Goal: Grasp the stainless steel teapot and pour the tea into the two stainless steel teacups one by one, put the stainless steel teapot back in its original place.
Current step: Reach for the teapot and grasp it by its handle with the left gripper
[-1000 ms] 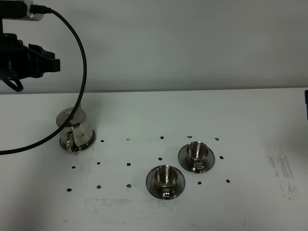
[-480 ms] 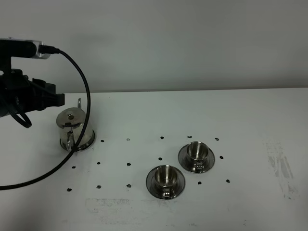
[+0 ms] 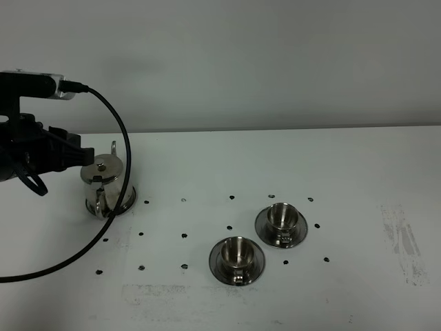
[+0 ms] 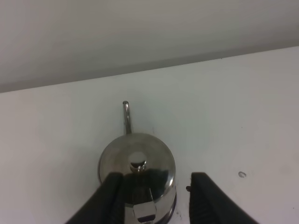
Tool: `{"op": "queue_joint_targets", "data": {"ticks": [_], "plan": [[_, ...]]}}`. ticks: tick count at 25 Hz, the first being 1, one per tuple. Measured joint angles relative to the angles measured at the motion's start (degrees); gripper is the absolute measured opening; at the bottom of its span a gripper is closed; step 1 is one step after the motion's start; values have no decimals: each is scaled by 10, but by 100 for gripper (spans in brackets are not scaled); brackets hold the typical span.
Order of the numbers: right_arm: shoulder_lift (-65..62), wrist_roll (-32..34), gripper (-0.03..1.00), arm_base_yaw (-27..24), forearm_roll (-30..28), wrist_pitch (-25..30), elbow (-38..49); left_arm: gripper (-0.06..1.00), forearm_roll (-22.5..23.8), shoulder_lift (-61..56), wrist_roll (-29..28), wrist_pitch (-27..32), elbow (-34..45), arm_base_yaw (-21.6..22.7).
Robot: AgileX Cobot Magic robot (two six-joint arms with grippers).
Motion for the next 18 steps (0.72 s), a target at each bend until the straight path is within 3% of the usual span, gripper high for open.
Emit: {"op": "queue_joint_targets", "data": {"ticks": [6,18], "plan": [[-55,31,44,0,-46,24,48,36,-2,0,0,1,0,0],[-114,39,44,-5,-52,23,49,36,-2,0,0,3,0,0]]}}
